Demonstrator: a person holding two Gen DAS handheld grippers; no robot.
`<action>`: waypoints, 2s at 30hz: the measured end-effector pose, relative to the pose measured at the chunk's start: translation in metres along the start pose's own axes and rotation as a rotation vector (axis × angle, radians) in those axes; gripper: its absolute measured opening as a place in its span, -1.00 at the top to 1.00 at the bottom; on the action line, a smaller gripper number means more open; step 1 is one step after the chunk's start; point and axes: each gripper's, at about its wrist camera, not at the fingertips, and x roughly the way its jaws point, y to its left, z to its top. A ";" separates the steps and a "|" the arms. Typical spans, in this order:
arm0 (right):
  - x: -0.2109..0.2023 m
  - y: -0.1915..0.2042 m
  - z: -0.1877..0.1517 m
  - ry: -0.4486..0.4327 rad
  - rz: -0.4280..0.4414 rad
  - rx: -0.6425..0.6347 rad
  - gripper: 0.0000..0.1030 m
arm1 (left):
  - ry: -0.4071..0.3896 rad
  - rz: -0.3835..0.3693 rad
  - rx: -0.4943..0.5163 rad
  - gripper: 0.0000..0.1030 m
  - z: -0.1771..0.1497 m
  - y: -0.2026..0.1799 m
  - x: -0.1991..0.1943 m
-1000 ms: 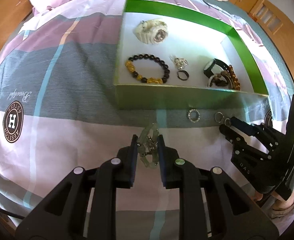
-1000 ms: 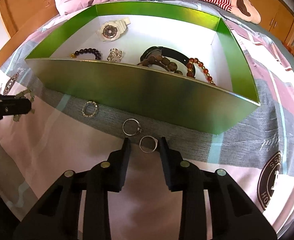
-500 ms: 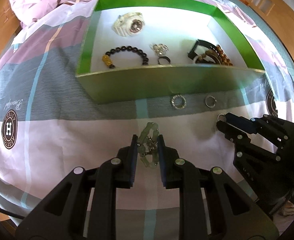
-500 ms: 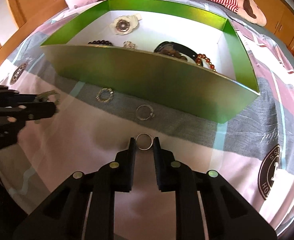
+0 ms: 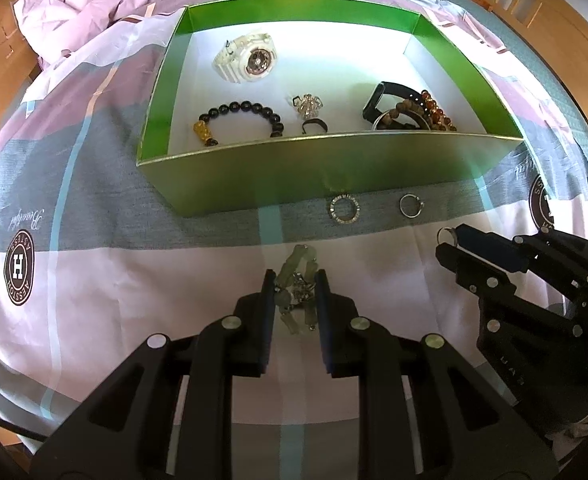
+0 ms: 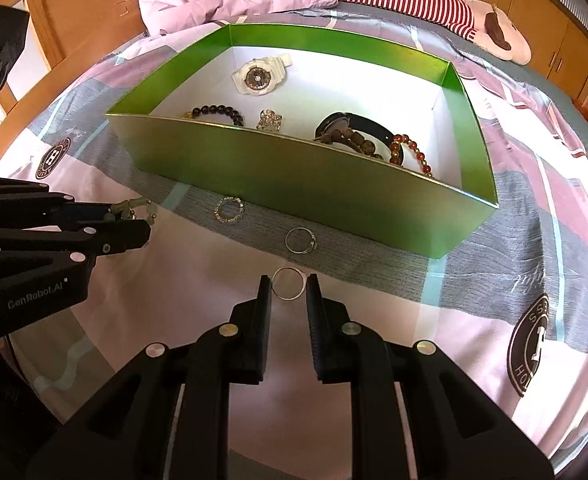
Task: Organize jewelry
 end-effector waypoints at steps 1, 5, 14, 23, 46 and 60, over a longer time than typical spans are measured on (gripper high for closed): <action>-0.002 0.000 -0.002 -0.001 -0.001 0.000 0.66 | -0.003 -0.001 0.002 0.62 0.000 0.000 0.000; -0.001 0.000 -0.002 0.001 -0.004 0.002 0.66 | -0.006 0.005 0.011 0.62 0.000 -0.002 0.000; 0.000 0.001 -0.002 0.006 -0.007 0.003 0.66 | -0.004 0.010 0.018 0.62 0.000 -0.004 0.000; 0.002 0.003 -0.003 0.015 -0.006 -0.003 0.66 | 0.003 0.015 0.026 0.62 -0.001 -0.005 0.001; 0.021 0.007 -0.009 0.094 -0.004 -0.017 0.65 | 0.056 0.034 0.054 0.61 -0.010 -0.016 0.026; 0.010 -0.017 -0.009 0.085 0.001 0.065 0.16 | 0.010 -0.038 -0.114 0.37 0.010 0.033 0.001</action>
